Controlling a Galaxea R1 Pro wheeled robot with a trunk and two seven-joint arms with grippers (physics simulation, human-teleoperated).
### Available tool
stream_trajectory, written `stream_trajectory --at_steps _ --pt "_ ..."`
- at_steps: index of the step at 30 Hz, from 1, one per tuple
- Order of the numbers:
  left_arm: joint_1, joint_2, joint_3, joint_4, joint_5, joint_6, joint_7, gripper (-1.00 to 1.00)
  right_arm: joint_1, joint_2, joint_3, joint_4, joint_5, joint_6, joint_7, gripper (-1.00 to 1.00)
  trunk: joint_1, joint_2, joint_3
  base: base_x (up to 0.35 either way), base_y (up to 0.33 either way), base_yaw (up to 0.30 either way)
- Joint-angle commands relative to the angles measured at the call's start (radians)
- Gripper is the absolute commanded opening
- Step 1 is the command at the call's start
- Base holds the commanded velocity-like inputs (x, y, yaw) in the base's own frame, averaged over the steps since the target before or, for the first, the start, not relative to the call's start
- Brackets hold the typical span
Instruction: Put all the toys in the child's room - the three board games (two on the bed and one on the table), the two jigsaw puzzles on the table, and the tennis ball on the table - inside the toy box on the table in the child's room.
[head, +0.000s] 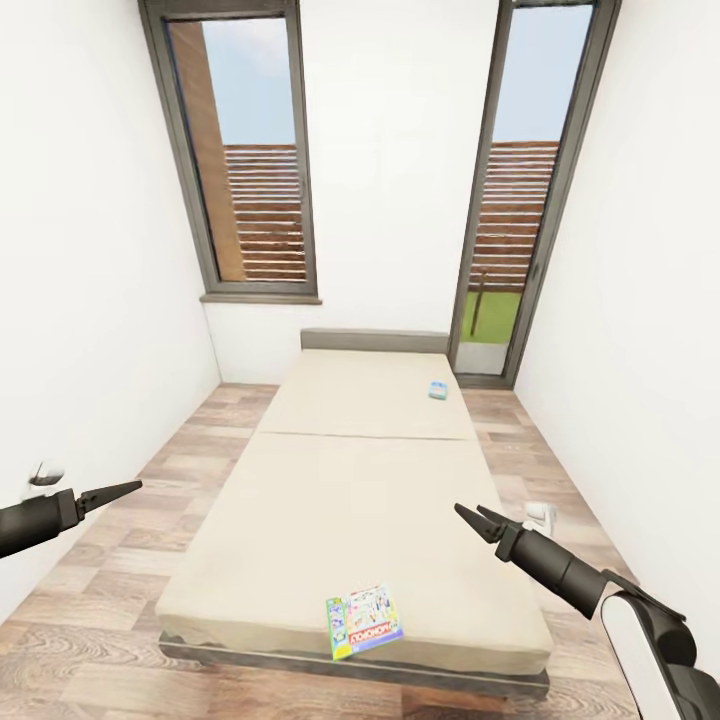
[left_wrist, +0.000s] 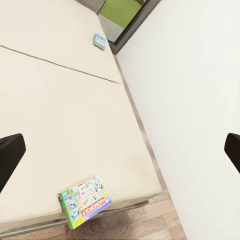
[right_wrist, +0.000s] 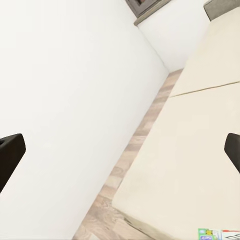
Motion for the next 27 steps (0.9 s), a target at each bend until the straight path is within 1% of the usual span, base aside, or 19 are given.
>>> stream_trajectory --at_steps 1,8,17,26,27 --pt "-0.001 0.0 0.001 0.0 -0.002 0.004 -0.004 1.0 -0.001 0.0 0.002 0.0 -0.005 0.007 0.001 1.0 0.001 -0.002 -0.001 0.0 0.0 0.0" --pt "-0.001 0.0 0.001 0.0 -0.002 0.003 -0.004 1.0 -0.001 0.0 0.025 0.0 -0.005 0.006 -0.006 1.0 0.001 -0.002 0.011 0.0 0.0 0.0" --pt "-0.001 0.0 0.001 0.0 -0.002 0.003 -0.004 1.0 -0.001 0.0 0.029 0.0 -0.005 0.005 -0.019 1.0 0.001 -0.002 0.026 0.0 0.0 0.0" --pt "-0.001 0.0 0.001 0.0 -0.002 0.003 -0.004 1.0 -0.001 -0.001 0.031 0.0 -0.006 -0.042 -0.021 1.0 0.001 -0.002 0.031 0.0 0.0 0.0" --pt "0.005 -0.006 -0.005 0.006 -0.004 0.009 -0.004 1.0 0.005 0.005 0.031 -0.006 0.0 -0.048 -0.015 1.0 0.001 -0.002 0.031 -0.013 0.046 0.0"
